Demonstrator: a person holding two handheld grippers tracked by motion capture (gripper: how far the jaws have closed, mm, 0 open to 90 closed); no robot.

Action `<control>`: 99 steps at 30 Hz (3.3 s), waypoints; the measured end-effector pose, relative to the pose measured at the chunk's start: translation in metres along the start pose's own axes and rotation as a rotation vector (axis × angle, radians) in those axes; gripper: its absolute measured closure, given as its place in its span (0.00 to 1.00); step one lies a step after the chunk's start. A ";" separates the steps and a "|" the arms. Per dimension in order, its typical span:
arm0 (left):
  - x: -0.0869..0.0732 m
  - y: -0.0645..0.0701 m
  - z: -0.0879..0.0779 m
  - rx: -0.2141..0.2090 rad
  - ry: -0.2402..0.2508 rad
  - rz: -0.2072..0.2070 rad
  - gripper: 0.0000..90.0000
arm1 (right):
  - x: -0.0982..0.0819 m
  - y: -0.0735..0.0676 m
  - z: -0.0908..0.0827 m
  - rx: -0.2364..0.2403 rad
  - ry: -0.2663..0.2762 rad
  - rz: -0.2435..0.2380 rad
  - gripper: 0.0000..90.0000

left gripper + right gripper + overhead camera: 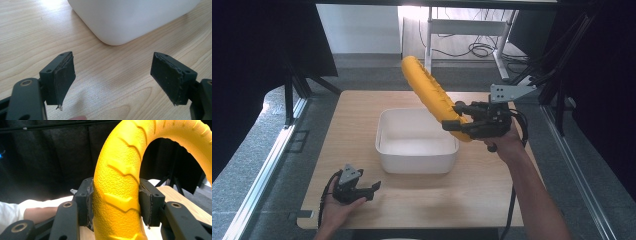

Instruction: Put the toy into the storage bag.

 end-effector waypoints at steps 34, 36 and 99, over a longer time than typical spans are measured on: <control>0.000 -0.001 -0.001 0.006 0.005 -0.002 0.22 | -0.019 -0.010 0.033 0.115 -0.071 0.018 0.57; 0.000 -0.001 -0.001 0.006 0.006 -0.003 0.22 | -0.020 -0.012 0.035 0.126 -0.073 0.024 0.57; -0.001 0.001 0.000 0.003 0.003 0.008 0.22 | -0.072 0.044 0.046 -0.067 -0.185 0.041 0.49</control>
Point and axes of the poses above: each handheld gripper's, and its own axes: z roughly forward along the jaws, x roughly out of its top, y roughly to its right, the point moved 9 cm from there along z, roughly forward along the jaws, and after that the axes turned 2 degrees about y, right-handed, at the moved point
